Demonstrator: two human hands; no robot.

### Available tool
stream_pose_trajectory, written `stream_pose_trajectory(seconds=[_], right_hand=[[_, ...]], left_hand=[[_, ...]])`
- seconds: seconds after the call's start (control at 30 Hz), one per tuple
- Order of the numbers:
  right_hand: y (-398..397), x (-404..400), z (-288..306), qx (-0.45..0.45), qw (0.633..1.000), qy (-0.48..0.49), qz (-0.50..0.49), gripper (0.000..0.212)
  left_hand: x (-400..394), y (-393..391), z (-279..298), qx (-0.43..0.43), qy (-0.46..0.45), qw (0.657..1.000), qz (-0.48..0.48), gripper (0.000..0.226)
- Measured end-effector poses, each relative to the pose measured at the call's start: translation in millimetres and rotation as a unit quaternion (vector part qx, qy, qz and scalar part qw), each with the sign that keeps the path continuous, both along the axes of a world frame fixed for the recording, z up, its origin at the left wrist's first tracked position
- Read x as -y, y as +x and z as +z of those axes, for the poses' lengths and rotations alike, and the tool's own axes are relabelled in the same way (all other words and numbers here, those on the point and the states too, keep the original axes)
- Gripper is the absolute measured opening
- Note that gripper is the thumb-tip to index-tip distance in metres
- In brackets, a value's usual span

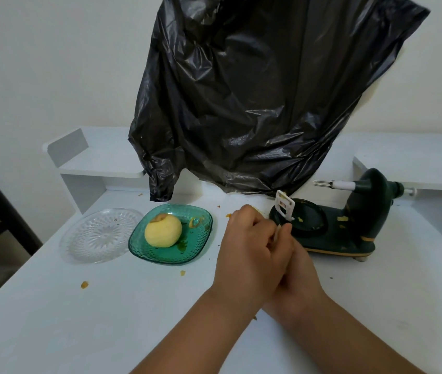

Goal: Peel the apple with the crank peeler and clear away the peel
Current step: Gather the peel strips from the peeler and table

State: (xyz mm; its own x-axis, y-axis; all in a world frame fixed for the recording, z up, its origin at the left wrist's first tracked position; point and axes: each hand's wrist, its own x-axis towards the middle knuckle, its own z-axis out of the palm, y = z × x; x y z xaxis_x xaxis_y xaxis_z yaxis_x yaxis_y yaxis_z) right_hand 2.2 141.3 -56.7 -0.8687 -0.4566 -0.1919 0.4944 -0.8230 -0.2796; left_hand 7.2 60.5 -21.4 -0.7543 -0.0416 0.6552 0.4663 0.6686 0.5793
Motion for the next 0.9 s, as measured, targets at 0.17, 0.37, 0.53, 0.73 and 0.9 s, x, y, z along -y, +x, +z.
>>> stream_pose_trajectory(seconds=[0.17,0.37,0.53,0.73,0.9], right_hand=[[1.9,1.5,3.2,-0.032,0.999,-0.017,-0.011,0.030],[-2.1,-5.5,1.4,-0.011,0.999,0.034,-0.027,0.027],[-1.4,-5.9,3.1,0.018,0.999,0.029,-0.038,0.035],[-0.7,-5.5,5.4,0.013,0.998,0.043,-0.043,0.028],[0.0,-4.5,6.6,0.024,0.998,0.048,-0.041,0.032]], left_hand=[[-2.5,3.7,-0.2,-0.025,0.002,0.997,-0.070,0.014],[-5.0,7.5,4.5,-0.024,-0.020,0.993,-0.116,0.053],[0.5,4.1,8.2,-0.055,0.135,0.979,-0.140,0.057],[0.8,1.1,13.6,-0.035,0.114,0.986,-0.117,0.076],[-1.0,1.8,12.4,0.017,0.042,0.989,-0.144,0.077]])
